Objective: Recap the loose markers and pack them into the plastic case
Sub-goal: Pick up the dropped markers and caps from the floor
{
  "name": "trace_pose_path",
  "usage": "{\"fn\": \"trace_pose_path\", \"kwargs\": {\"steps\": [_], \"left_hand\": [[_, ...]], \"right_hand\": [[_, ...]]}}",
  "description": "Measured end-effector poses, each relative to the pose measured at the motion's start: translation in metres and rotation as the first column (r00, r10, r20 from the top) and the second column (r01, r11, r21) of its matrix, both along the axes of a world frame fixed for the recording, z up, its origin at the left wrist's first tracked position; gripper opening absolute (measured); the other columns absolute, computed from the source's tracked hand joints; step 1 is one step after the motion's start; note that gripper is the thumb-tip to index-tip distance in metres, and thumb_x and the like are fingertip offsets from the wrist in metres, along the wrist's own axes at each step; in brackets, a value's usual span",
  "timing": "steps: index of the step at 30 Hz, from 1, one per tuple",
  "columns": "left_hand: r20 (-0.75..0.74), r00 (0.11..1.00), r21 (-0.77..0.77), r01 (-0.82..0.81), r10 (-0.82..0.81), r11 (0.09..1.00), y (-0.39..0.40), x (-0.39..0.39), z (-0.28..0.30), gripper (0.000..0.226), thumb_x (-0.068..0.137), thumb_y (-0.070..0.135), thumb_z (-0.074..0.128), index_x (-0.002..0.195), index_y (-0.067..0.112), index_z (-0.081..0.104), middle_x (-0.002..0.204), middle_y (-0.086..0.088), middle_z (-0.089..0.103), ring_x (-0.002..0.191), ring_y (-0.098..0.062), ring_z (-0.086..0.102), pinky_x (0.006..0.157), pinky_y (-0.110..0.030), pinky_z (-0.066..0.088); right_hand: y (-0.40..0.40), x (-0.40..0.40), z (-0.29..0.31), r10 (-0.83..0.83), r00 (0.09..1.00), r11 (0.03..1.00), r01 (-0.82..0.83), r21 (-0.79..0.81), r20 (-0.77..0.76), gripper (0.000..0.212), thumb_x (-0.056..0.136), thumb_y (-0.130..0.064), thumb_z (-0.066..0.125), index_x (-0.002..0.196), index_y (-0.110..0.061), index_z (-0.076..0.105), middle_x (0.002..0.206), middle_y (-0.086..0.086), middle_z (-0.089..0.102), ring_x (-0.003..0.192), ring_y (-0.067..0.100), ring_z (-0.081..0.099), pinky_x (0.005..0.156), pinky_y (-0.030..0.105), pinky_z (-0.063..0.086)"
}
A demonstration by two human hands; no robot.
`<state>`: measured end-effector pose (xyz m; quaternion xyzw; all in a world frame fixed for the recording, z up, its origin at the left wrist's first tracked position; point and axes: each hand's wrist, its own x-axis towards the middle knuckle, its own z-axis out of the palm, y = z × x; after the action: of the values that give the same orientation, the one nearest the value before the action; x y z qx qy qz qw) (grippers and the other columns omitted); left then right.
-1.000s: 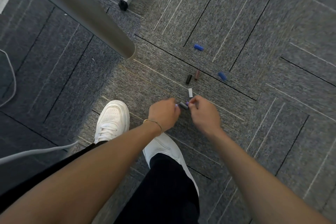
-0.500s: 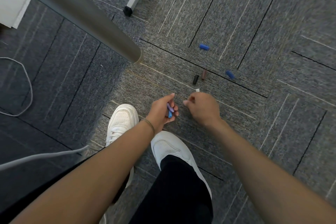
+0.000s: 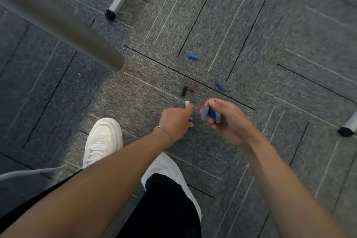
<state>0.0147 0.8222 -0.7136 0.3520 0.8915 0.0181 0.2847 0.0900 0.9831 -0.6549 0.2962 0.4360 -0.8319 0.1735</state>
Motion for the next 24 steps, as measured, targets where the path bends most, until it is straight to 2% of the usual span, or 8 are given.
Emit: {"fn": "trace_pose_path", "kwargs": {"steps": [5,9,11,13,15,17,22,24], "left_hand": [[-0.070,0.993,0.053,0.096,-0.093,0.994,0.000,0.003,-0.012,0.028,0.103,0.035,0.048,0.126,0.020,0.050,0.083,-0.003,0.067,0.072,-0.029,0.064,0.059,-0.033,0.045],[0.150,0.965,0.241,-0.249,0.217,0.938,-0.009,0.010,-0.009,0.023,0.106,0.036,0.037,0.101,0.018,0.050,0.067,0.000,0.056,0.057,-0.023,0.053,0.051,-0.032,0.035],[0.443,0.765,0.291,-0.616,0.468,0.732,-0.017,0.010,-0.004,0.031,0.105,0.029,0.035,0.084,0.011,0.051,0.060,0.000,0.046,0.052,-0.019,0.039,0.051,-0.031,0.028],[0.727,0.398,0.174,-0.895,0.560,0.410,-0.025,0.004,0.004,0.034,0.099,0.020,0.034,0.068,0.010,0.047,0.055,-0.005,0.036,0.049,-0.018,0.028,0.048,-0.029,0.024],[0.853,0.068,-0.046,-0.978,0.517,0.204,-0.033,-0.006,0.012,0.034,0.096,0.016,0.033,0.063,0.014,0.043,0.052,-0.005,0.032,0.044,-0.016,0.024,0.044,-0.023,0.020],[0.889,-0.076,-0.162,-0.975,0.452,0.153,-0.042,-0.018,0.014,0.034,0.094,0.022,0.036,0.063,0.014,0.046,0.052,-0.004,0.037,0.041,-0.017,0.029,0.042,-0.022,0.023],[0.925,-0.139,-0.187,-0.977,0.355,0.105,-0.049,-0.041,0.023,0.036,0.094,0.025,0.038,0.066,0.011,0.057,0.063,-0.005,0.054,0.051,-0.019,0.049,0.047,-0.021,0.034],[0.904,-0.092,-0.149,-0.983,0.418,0.105,-0.048,-0.047,0.026,0.044,0.098,0.035,0.044,0.059,0.016,0.051,0.058,-0.002,0.049,0.047,-0.016,0.045,0.047,-0.022,0.031]], "right_hand": [[0.000,-0.012,-0.003,0.009,0.996,0.996,-0.002,-0.084,0.084,0.033,0.098,-0.043,0.051,0.091,-0.013,0.062,0.077,0.005,0.061,0.057,0.014,0.049,0.048,0.022,0.038],[-0.008,-0.024,-0.030,-0.062,0.984,0.997,0.053,0.054,0.167,0.021,0.095,-0.031,0.067,0.079,-0.022,0.058,0.057,-0.007,0.043,0.047,0.008,0.031,0.043,0.020,0.023],[-0.012,-0.029,-0.040,-0.130,0.966,0.984,0.099,0.145,0.222,0.026,0.093,-0.023,0.071,0.071,-0.021,0.057,0.054,-0.008,0.038,0.046,0.009,0.028,0.046,0.025,0.019],[-0.018,-0.036,-0.047,-0.108,0.960,0.926,0.003,0.377,0.257,0.028,0.092,-0.023,0.072,0.069,-0.011,0.061,0.054,-0.004,0.039,0.044,0.012,0.032,0.044,0.026,0.025],[-0.028,-0.044,-0.054,0.015,0.950,0.756,-0.214,0.619,0.310,0.034,0.093,-0.034,0.069,0.073,-0.006,0.065,0.056,0.001,0.045,0.045,0.016,0.039,0.049,0.025,0.034],[-0.040,-0.054,-0.058,0.133,0.918,0.524,-0.384,0.760,0.373,0.042,0.091,-0.047,0.067,0.066,-0.015,0.057,0.057,-0.003,0.052,0.051,0.017,0.048,0.055,0.026,0.038],[-0.064,-0.070,-0.056,0.383,0.784,-0.009,-0.526,0.850,0.489,0.042,0.091,-0.057,0.066,0.081,-0.018,0.054,0.067,-0.008,0.053,0.062,0.014,0.055,0.058,0.028,0.043],[-0.065,-0.070,-0.057,0.419,0.747,-0.087,-0.533,0.842,0.516,0.037,0.092,-0.049,0.069,0.085,-0.015,0.056,0.067,-0.007,0.051,0.062,0.015,0.054,0.059,0.029,0.041]]}}
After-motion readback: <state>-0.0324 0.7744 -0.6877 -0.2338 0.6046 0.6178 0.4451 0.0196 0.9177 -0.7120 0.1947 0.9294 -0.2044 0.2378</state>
